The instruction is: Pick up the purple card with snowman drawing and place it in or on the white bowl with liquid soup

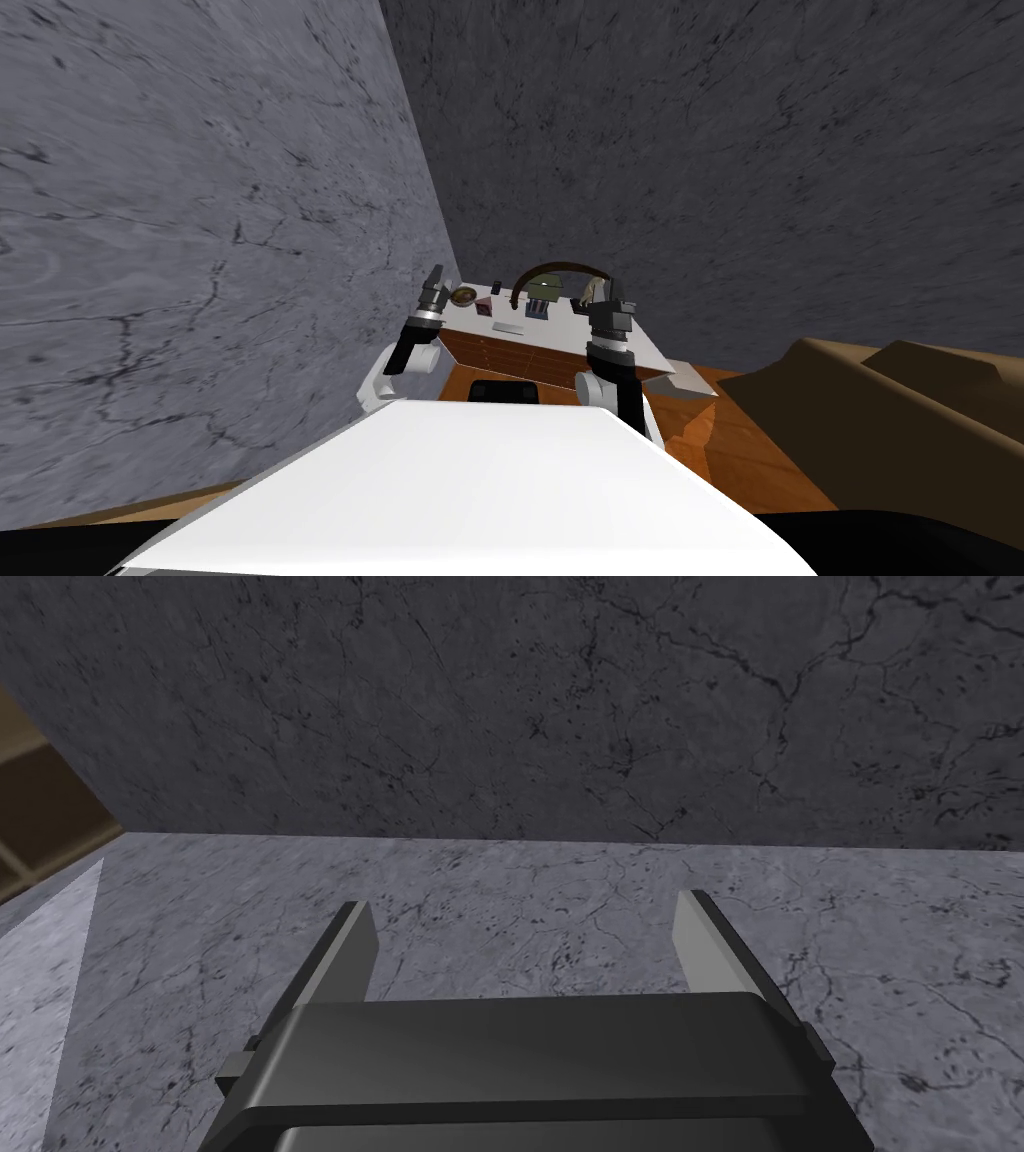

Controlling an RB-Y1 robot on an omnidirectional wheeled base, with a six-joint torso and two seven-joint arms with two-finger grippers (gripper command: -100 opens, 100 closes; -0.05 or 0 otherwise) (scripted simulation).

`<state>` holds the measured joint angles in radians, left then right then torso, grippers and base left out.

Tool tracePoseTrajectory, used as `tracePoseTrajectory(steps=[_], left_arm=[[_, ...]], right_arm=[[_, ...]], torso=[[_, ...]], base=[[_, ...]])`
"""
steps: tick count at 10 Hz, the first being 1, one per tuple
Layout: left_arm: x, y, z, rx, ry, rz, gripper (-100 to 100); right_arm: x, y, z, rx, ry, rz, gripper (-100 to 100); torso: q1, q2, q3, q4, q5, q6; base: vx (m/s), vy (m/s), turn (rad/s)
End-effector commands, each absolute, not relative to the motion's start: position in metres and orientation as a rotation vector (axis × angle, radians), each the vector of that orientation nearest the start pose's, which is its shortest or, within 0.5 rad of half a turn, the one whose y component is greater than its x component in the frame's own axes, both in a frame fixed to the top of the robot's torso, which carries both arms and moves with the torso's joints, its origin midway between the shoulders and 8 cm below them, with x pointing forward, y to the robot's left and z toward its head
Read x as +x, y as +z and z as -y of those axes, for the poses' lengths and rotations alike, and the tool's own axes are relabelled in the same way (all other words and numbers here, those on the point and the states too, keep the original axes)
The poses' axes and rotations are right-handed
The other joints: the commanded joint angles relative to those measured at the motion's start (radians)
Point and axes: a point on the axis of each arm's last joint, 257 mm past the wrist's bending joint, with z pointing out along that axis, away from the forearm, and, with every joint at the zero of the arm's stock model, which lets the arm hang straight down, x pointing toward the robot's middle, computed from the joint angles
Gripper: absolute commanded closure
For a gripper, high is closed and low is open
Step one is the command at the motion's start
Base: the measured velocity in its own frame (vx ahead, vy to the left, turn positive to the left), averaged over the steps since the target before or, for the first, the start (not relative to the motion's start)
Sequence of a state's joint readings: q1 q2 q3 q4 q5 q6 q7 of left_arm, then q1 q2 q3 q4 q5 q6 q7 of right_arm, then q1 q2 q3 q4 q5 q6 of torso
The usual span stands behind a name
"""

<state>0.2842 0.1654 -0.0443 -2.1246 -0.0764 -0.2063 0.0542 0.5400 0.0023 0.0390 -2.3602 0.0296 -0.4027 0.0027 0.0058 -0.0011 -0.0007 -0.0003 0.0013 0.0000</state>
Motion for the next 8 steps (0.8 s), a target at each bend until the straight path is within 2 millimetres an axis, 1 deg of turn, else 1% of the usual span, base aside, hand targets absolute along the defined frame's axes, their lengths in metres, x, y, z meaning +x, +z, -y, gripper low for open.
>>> tracePoseTrajectory(steps=[1, 2, 3, 4, 5, 6, 7, 8], left_arm=[[0.445, -0.040, -0.240, -0.735, -1.287, -0.982, -100], [0.454, -0.041, -0.240, -0.754, -1.294, -0.993, -100], [0.457, -0.046, -0.242, -0.774, -1.283, -1.009, -100], [0.466, -0.046, -0.243, -0.793, -1.291, -1.016, -100], [0.469, -0.053, -0.244, -0.817, -1.277, -1.035, -100], [0.478, -0.055, -0.245, -0.842, -1.283, -1.045, -100], [0.480, -0.061, -0.247, -0.863, -1.271, -1.061, -100], [0.490, -0.062, -0.247, -0.889, -1.278, -1.069, -100]], right_arm=[[0.343, 0.028, 0.268, 0.689, 1.293, -0.664, 0], [0.343, 0.028, 0.268, 0.689, 1.293, -0.664, 0], [0.343, 0.028, 0.268, 0.689, 1.293, -0.664, 0], [0.343, 0.028, 0.268, 0.689, 1.293, -0.664, 0], [0.343, 0.028, 0.268, 0.689, 1.293, -0.664, 0], [0.343, 0.028, 0.268, 0.689, 1.293, -0.664, 0], [0.343, 0.028, 0.268, 0.689, 1.293, -0.664, 0], [0.343, 0.028, 0.268, 0.689, 1.293, -0.664, 0]], torso=[[0.000, 0.000, 0.000, 0.000, 0.000, 0.000], [-0.001, 0.000, 0.000, 0.000, 0.000, 0.000], [-0.001, 0.000, 0.000, 0.000, 0.000, 0.000], [-0.001, 0.000, 0.000, 0.000, 0.000, 0.000], [-0.001, 0.000, 0.000, 0.000, 0.000, 0.000], [-0.001, 0.000, 0.000, 0.000, 0.000, 0.000], [0.000, 0.000, 0.000, 0.000, 0.000, 0.000], [-0.001, 0.000, 0.000, 0.000, 0.000, 0.000]], base=[[0.005, 0.072, -0.043], [-0.001, 0.078, -0.072], [0.008, 0.071, -0.051], [0.010, 0.080, -0.079], [0.009, 0.071, -0.045], [0.006, 0.086, -0.073], [0.003, 0.075, -0.053], [0.012, 0.083, -0.093]])
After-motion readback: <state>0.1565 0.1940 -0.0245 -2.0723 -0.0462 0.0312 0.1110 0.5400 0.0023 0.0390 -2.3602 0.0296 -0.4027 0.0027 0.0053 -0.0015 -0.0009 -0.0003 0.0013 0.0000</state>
